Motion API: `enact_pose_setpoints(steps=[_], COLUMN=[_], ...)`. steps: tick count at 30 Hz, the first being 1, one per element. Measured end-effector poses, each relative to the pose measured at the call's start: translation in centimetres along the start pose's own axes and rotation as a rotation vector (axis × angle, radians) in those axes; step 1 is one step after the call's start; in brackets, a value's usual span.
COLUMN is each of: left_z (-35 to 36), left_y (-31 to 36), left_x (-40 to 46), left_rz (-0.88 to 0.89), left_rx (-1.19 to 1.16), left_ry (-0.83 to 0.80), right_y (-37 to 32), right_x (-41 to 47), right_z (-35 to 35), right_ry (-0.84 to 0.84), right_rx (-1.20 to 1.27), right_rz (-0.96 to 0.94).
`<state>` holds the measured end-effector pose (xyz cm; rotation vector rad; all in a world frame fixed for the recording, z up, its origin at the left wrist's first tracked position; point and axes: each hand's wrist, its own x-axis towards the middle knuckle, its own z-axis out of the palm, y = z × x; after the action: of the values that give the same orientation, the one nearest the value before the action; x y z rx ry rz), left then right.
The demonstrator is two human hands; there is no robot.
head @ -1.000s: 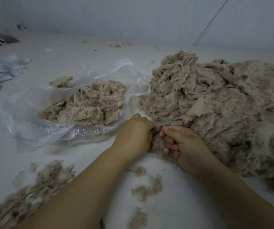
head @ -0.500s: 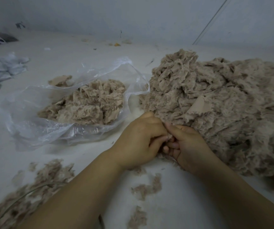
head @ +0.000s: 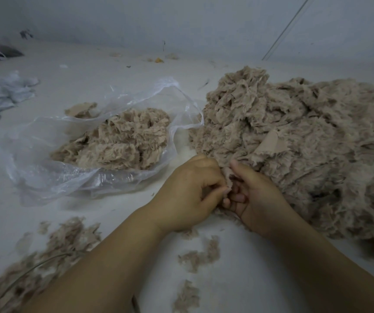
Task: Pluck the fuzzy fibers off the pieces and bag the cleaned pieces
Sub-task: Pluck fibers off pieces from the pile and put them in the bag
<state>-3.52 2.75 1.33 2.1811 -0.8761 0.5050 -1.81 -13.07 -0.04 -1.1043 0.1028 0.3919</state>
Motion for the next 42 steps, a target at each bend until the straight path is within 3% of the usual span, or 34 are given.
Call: enact_pose_setpoints(steps=[6,9,12,14,20,22,25,29,35,39,42], left_z=[0.2,0.3,0.5,0.8,1.3,1.1,0.9,0.8,0.6,0.8,0.5], left_y=[-0.2,-0.1,-0.3,-0.4,0.4,0.3,-0.4,-1.5,-0.8,-0.3,-0.4], left_x=[-0.1,0.0,0.3,0.4,0.5,0.7,0.8,1.1,0.7,0.5,0.6], left_rz=[-0.095,-0.241,-0.466,-0.594,-0.666,-0.731,-0.750,-0.727,-0.613,-0.656,-0.746], left_rx=[-0.099,-0.210,-0.177,-0.302,-0.843,-0.919,-0.943,-0.756,-0.568,-0.599,-0.653], left_ry=[-0.118,0.017,0.162,0.133,0.042,0.039,0.128,0.173,0.251,0.012,0.009], right_y=[0.2,0.2,0.2,0.3,0.4,0.5,0.4,0.2,0.2,0.4,0.5], right_x=[-0.3,-0.3,-0.3,-0.3,-0.1,-0.1,-0.2,-0.4,-0.3,0.0,0.3], right_z=[0.1,0.1,0.0,-0.1,-0.2,-0.2,-0.1,0.0,0.0,-0.2,-0.4], right_ry=[-0.059,-0.025,-0.020,-0.058,-0.100,-0.079,-0.091,-0.138,-0.080,-0.062,-0.042], right_rx=[-0.019,-0.044,-0.065,-0.092,-0.126,-0.143,-0.147,-0.206,-0.063,-0.050,0.018], right_rz=[-0.052,-0.046,-0.033,-0.029,-0.046,-0.041,-0.034,-0.023,-0.034,-0.044,-0.046])
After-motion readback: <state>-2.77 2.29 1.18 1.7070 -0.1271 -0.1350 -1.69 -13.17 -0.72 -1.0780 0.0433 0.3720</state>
